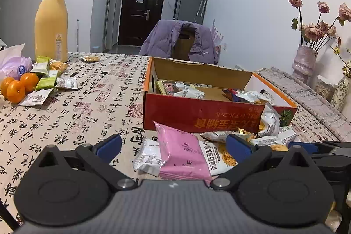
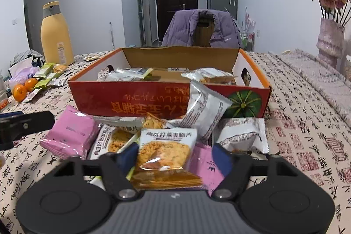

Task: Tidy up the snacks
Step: 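Grasp the orange pumpkin-seed cracker pack with the right gripper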

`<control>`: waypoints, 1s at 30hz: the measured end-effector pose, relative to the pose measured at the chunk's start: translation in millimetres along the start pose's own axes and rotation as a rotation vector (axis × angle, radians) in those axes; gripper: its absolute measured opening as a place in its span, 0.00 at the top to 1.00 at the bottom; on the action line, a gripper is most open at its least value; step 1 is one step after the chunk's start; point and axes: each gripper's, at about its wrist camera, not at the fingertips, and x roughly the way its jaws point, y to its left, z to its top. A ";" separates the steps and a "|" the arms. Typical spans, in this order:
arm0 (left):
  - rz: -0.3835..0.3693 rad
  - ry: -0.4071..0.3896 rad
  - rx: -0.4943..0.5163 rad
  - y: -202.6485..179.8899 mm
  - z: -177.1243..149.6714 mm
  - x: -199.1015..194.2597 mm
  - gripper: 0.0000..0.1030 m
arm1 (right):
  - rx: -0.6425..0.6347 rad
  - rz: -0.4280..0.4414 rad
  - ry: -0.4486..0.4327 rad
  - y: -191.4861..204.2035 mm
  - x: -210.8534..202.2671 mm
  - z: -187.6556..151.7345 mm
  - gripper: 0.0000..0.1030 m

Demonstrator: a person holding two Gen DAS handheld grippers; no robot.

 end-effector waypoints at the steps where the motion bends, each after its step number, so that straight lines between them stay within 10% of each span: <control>1: -0.001 0.002 -0.001 0.0 -0.5 0.3 0.00 | 0.004 0.007 0.004 -0.6 0.7 -0.7 0.42; 30: 0.040 0.050 0.042 -12.3 -2.8 20.0 0.00 | 0.112 0.017 -0.119 -34.2 -25.0 -3.2 0.56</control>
